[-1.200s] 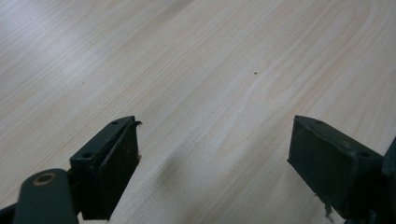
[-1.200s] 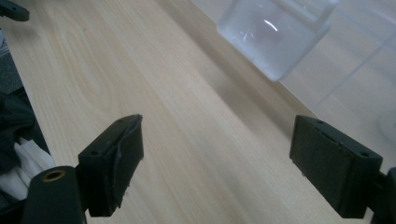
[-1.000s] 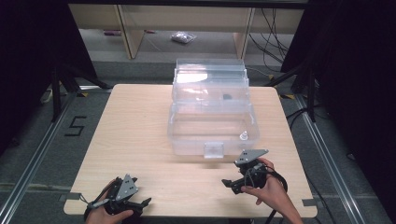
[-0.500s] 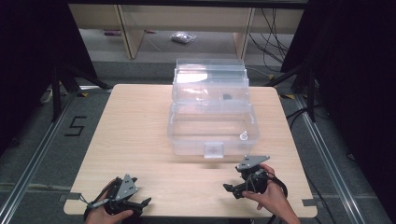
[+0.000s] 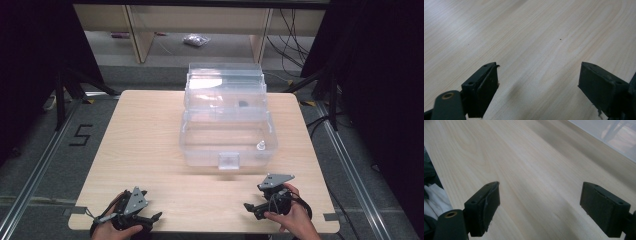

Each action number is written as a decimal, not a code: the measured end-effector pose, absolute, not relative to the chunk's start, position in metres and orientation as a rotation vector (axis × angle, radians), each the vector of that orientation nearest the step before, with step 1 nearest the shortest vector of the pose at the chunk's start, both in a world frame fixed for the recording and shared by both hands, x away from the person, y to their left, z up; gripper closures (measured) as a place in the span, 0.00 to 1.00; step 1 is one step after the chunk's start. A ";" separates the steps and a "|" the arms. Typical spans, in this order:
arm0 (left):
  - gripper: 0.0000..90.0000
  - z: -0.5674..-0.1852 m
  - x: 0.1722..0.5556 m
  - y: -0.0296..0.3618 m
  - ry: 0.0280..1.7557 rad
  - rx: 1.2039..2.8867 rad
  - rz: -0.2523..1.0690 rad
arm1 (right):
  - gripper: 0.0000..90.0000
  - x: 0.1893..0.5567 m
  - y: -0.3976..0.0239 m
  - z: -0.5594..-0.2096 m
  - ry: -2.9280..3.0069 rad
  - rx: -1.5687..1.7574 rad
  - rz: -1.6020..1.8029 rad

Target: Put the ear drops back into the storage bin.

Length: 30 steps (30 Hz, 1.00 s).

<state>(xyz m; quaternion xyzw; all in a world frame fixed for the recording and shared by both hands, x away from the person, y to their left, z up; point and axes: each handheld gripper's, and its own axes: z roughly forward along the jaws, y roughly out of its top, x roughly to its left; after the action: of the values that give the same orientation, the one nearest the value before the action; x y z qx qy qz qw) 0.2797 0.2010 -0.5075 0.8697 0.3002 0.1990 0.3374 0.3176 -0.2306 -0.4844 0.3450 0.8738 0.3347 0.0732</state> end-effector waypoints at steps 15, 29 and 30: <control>0.17 -0.506 0.279 0.202 0.774 2.275 0.515 | 0.19 0.303 -0.239 -0.493 2.601 1.041 0.989; 0.17 -0.507 0.280 0.201 0.773 2.271 0.514 | 0.19 0.296 -0.240 -0.495 2.606 1.028 0.973; 0.17 -0.507 0.280 0.201 0.770 2.280 0.523 | 0.19 0.296 -0.239 -0.496 2.589 1.043 0.986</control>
<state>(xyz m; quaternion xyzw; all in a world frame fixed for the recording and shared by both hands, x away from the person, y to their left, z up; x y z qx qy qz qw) 0.2795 0.2012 -0.5066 0.8730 0.2947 0.2002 0.3331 0.2955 -0.2391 -0.4961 0.3507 0.8711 0.3316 0.0906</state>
